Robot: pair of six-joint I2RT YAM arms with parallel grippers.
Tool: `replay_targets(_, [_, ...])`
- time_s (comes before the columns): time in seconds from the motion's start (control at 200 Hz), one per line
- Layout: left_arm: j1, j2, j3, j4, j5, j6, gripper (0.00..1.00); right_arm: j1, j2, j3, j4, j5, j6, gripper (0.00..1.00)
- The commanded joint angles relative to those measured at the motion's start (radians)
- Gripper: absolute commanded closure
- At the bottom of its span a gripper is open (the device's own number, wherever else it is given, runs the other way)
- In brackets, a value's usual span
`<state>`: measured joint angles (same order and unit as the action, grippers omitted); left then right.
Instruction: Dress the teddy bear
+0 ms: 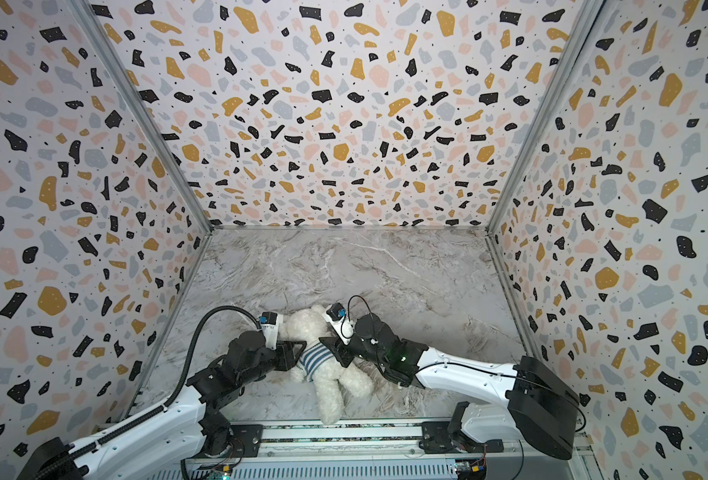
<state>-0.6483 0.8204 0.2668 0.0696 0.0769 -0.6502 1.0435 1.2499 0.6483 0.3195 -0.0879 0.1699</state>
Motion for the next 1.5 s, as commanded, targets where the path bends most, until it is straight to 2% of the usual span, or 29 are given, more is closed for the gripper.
replay_targets(0.0, [0.006, 0.023, 0.06, 0.026, 0.04, 0.012, 0.43, 0.005, -0.027, -0.008, -0.036, -0.072, -0.071, 0.61])
replay_targets(0.16, [0.007, 0.068, 0.109, 0.043, 0.042, 0.001, 0.23, 0.006, 0.022, -0.003, -0.051, -0.082, -0.112, 0.61])
replay_targets(0.24, [0.007, 0.102, 0.119, 0.056, 0.022, -0.02, 0.2, 0.005, 0.059, 0.008, -0.056, -0.063, -0.123, 0.62])
replay_targets(0.39, [0.009, 0.18, 0.118, 0.113, -0.016, -0.063, 0.2, 0.007, 0.105, 0.021, -0.053, -0.053, -0.138, 0.62])
replay_targets(0.511, [0.013, 0.227, 0.126, 0.133, -0.048, -0.081, 0.24, 0.012, 0.123, 0.016, -0.049, -0.072, -0.141, 0.63])
replay_targets(0.771, [0.022, 0.259, 0.127, 0.159, -0.077, -0.086, 0.4, 0.025, 0.141, -0.001, -0.047, -0.09, -0.139, 0.68])
replay_targets(0.991, [0.031, 0.276, 0.127, 0.169, -0.074, -0.082, 0.4, 0.056, 0.128, -0.019, -0.075, -0.085, -0.147, 0.63])
replay_targets(1.061, [0.034, 0.283, 0.126, 0.175, -0.067, -0.082, 0.31, 0.059, 0.129, -0.023, -0.078, -0.071, -0.15, 0.64])
replay_targets(1.131, [0.038, 0.289, 0.126, 0.174, -0.063, -0.086, 0.25, 0.059, 0.134, -0.018, -0.082, -0.052, -0.154, 0.67])
replay_targets(1.196, [0.039, 0.296, 0.127, 0.174, -0.063, -0.086, 0.24, 0.059, 0.14, -0.011, -0.085, -0.037, -0.157, 0.73])
replay_targets(1.497, [0.069, 0.345, 0.114, 0.275, -0.048, -0.106, 0.4, 0.105, 0.115, -0.019, -0.094, -0.005, -0.197, 0.99])
